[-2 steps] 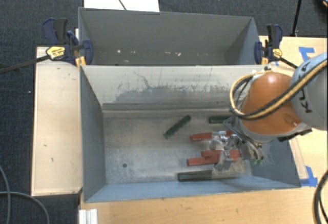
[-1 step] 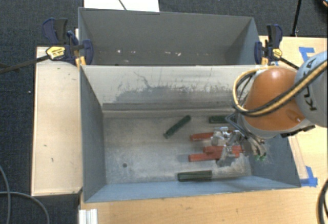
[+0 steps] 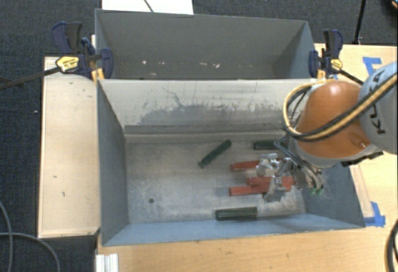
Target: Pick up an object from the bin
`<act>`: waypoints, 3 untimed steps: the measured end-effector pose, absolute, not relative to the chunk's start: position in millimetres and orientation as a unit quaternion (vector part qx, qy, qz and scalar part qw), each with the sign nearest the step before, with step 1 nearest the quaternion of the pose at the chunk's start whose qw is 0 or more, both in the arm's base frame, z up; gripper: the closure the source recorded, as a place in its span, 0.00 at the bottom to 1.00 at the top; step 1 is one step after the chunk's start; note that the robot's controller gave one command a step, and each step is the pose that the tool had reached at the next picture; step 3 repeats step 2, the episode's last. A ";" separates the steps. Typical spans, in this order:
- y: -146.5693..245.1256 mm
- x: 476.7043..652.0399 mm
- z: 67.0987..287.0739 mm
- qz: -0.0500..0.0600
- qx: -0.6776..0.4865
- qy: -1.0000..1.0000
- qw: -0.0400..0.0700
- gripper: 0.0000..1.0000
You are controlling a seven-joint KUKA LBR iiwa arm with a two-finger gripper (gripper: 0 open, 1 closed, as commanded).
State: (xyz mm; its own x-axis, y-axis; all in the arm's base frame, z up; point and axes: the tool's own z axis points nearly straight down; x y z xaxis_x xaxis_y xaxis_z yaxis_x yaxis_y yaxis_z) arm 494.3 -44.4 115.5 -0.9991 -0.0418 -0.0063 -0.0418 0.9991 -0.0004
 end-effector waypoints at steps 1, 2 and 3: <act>-44.2 493.0 119.2 0.000 -0.021 1.000 0.000 1.00; -43.9 491.3 139.2 0.001 -0.020 1.000 -0.004 1.00; -43.9 491.3 139.2 0.001 -0.020 1.000 -0.004 1.00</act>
Offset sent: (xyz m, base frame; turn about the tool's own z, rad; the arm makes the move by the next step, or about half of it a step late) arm 0.0000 0.0002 0.0540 0.0000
